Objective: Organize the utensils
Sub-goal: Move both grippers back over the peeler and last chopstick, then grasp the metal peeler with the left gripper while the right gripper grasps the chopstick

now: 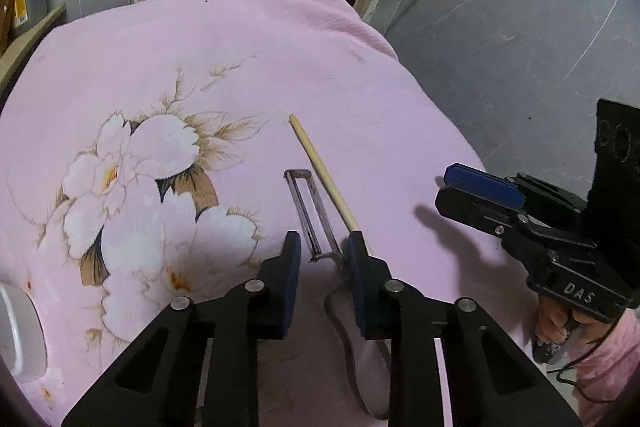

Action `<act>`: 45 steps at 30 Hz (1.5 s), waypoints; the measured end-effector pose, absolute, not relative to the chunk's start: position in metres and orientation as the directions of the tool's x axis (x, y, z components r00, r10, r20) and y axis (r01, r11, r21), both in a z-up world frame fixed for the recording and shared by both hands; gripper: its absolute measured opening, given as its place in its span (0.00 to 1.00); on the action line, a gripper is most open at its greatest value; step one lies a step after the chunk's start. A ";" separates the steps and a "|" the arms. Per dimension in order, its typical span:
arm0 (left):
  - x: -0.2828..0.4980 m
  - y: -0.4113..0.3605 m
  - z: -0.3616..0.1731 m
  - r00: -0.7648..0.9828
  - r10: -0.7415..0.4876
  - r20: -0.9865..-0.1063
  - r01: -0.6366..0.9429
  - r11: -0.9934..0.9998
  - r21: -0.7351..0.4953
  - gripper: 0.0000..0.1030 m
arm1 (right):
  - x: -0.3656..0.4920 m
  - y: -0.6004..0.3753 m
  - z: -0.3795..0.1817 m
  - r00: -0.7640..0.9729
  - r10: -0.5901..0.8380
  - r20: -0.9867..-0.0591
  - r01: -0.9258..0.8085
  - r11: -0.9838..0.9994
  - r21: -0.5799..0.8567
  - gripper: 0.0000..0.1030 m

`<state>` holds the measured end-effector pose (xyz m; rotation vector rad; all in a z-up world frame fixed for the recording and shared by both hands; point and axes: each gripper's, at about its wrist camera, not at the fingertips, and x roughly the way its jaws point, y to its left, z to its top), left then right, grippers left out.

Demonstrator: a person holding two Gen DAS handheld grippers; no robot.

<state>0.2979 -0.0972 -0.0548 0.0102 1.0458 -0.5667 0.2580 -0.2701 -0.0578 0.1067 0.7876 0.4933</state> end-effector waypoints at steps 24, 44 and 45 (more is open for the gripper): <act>0.255 -0.022 -0.044 0.448 -0.336 -0.829 0.347 0.919 -0.185 0.14 | 0.288 -0.213 -0.070 0.450 0.501 -0.740 -0.430 0.847 0.312 0.23; 0.235 -0.016 -0.034 0.446 -0.358 -0.821 0.340 0.916 -0.215 0.06 | 0.282 -0.205 -0.058 0.457 0.393 -0.798 -0.292 0.914 0.282 0.03; 0.227 -0.015 -0.031 0.474 -0.363 -0.802 0.351 0.913 -0.206 0.05 | 0.276 -0.208 -0.055 0.480 0.409 -0.776 -0.297 0.908 0.295 0.03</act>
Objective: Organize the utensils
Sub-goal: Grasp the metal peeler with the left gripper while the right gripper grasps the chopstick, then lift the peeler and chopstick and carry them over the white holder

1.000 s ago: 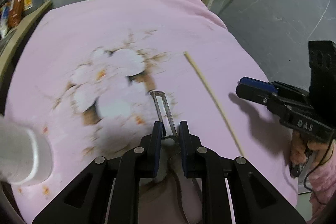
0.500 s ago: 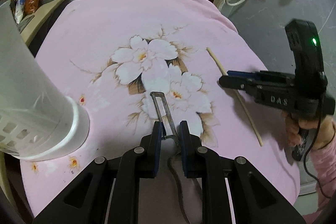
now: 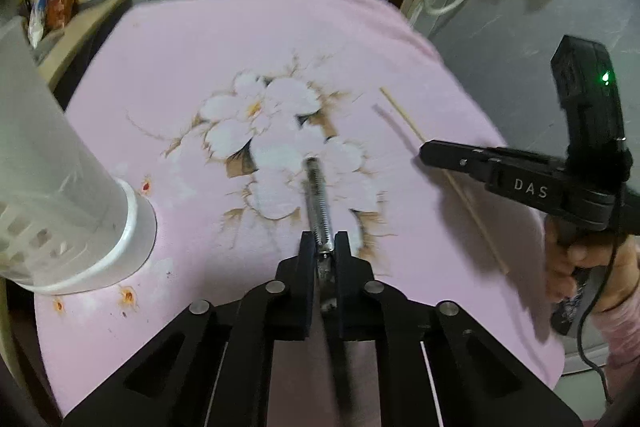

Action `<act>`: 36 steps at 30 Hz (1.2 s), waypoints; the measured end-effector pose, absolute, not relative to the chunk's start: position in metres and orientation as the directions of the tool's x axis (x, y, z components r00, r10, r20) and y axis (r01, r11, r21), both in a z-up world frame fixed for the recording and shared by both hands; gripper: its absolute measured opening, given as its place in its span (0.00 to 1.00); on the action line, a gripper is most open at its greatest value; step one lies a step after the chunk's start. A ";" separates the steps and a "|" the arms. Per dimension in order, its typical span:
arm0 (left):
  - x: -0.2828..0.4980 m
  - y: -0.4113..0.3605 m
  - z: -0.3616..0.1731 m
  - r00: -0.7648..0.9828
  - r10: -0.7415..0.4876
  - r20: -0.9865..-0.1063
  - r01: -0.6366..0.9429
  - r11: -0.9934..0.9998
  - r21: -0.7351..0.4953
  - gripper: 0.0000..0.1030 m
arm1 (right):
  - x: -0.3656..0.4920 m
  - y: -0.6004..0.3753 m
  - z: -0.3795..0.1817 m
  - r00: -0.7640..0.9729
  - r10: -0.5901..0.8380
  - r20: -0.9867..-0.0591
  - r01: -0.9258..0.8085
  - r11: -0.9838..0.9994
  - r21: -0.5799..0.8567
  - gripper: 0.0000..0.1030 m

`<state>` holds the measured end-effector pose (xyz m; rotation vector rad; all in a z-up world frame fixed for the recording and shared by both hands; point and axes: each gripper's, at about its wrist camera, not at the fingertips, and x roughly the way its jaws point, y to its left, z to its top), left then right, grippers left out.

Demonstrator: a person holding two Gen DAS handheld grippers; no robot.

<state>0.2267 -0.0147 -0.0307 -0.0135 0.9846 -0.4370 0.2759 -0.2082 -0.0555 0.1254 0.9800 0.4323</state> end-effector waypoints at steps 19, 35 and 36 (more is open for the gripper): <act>0.155 0.019 0.045 0.916 -0.309 -0.257 0.282 0.950 -0.136 0.05 | 0.155 -0.167 0.017 0.917 0.391 -0.075 -0.392 0.920 0.007 0.03; 0.135 0.121 0.119 0.984 -0.174 0.044 0.179 0.966 -0.184 0.06 | 0.157 -0.098 0.073 0.845 0.469 0.257 -0.495 0.868 0.040 0.03; 0.135 0.128 0.122 0.985 -0.164 0.058 0.172 0.967 -0.187 0.06 | 0.158 -0.093 0.075 0.841 0.471 0.267 -0.500 0.865 0.046 0.03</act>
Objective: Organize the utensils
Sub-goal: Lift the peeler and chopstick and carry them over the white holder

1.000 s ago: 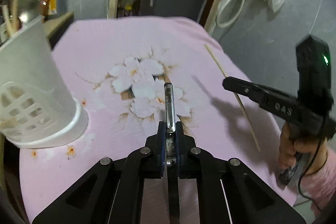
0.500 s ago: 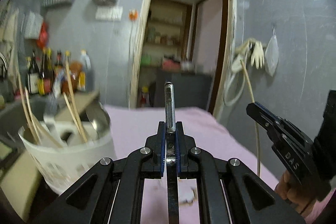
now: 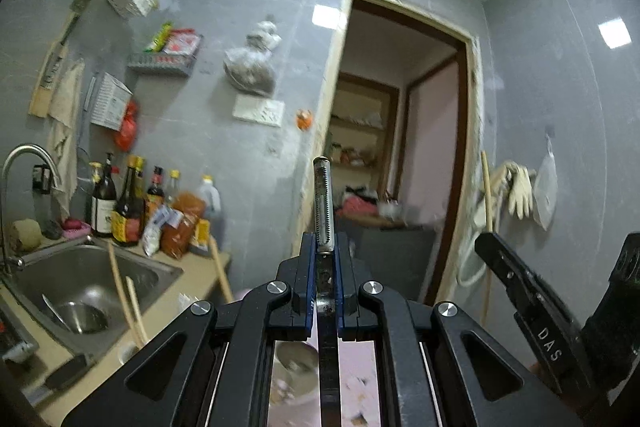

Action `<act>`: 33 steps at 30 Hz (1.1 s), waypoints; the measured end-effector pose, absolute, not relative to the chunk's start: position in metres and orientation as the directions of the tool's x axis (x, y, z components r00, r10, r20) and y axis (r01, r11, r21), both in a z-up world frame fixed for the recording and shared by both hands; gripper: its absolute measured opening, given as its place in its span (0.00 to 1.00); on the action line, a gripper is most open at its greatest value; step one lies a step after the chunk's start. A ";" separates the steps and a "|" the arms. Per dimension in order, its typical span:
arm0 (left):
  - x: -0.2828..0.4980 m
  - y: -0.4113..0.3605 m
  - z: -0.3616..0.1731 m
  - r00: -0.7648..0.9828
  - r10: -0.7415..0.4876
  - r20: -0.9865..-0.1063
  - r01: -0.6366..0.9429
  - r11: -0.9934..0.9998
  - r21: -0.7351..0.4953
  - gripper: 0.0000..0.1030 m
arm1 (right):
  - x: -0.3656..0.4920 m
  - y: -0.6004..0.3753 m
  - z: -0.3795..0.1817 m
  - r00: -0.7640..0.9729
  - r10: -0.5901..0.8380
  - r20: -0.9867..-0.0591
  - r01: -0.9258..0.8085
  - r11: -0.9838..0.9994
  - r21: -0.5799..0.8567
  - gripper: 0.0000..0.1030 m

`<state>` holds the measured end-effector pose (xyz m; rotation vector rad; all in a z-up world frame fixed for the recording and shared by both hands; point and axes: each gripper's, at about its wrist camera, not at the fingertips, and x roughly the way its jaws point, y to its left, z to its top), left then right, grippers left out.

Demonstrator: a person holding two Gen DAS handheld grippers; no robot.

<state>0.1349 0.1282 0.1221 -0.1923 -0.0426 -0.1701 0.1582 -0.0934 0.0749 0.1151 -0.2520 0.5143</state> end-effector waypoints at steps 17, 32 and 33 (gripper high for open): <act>0.153 0.252 0.105 0.985 0.059 0.160 0.016 0.902 -0.431 0.06 | 0.196 -0.029 0.081 0.785 0.514 0.344 -0.602 0.764 0.231 0.03; 0.182 0.264 0.057 0.985 0.149 0.082 -0.090 0.868 -0.489 0.06 | 0.218 -0.005 0.054 0.795 0.534 0.288 -0.598 0.769 0.224 0.03; 0.183 0.263 0.054 0.985 0.151 0.079 -0.093 0.866 -0.491 0.06 | 0.218 -0.005 0.053 0.793 0.537 0.287 -0.600 0.768 0.223 0.03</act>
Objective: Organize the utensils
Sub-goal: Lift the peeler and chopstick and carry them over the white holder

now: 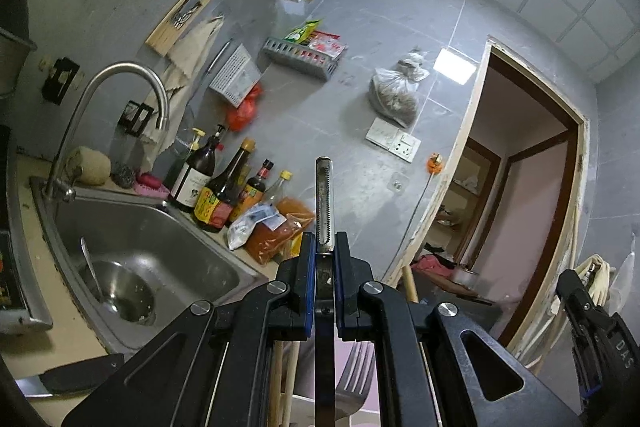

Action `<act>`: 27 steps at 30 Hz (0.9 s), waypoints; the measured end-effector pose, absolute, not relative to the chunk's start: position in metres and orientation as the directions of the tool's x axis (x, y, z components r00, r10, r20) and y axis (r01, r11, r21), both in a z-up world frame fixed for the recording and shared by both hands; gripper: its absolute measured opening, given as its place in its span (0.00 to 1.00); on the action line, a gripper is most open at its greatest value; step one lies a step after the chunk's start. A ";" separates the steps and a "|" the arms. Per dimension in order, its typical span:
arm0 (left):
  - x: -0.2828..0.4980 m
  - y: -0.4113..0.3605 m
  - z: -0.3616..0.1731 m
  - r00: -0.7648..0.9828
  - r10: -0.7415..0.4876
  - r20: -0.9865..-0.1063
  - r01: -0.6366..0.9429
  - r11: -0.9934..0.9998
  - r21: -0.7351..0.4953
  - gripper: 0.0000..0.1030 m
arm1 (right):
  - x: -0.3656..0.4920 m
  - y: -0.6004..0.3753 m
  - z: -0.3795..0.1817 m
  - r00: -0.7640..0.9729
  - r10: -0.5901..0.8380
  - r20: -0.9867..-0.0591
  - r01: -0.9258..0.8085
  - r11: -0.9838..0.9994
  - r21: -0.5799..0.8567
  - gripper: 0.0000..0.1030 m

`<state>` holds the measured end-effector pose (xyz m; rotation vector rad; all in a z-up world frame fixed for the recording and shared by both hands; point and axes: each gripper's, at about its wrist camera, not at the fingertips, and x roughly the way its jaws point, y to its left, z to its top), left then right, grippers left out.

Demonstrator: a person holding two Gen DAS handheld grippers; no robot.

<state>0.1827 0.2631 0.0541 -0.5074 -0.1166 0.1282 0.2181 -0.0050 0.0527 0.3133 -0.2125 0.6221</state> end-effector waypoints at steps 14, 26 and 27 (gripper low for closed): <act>0.193 0.232 0.038 0.991 0.129 0.043 -0.101 0.909 -0.405 0.06 | 0.220 0.008 0.036 0.810 0.532 0.246 -0.576 0.799 0.171 0.03; 0.190 0.220 0.027 0.996 0.084 -0.017 -0.084 0.927 -0.366 0.06 | 0.218 0.016 0.022 0.833 0.521 0.186 -0.547 0.826 0.138 0.04; 0.189 0.221 0.028 0.997 0.080 -0.018 -0.081 0.925 -0.371 0.06 | 0.218 0.016 0.022 0.835 0.520 0.182 -0.545 0.827 0.137 0.04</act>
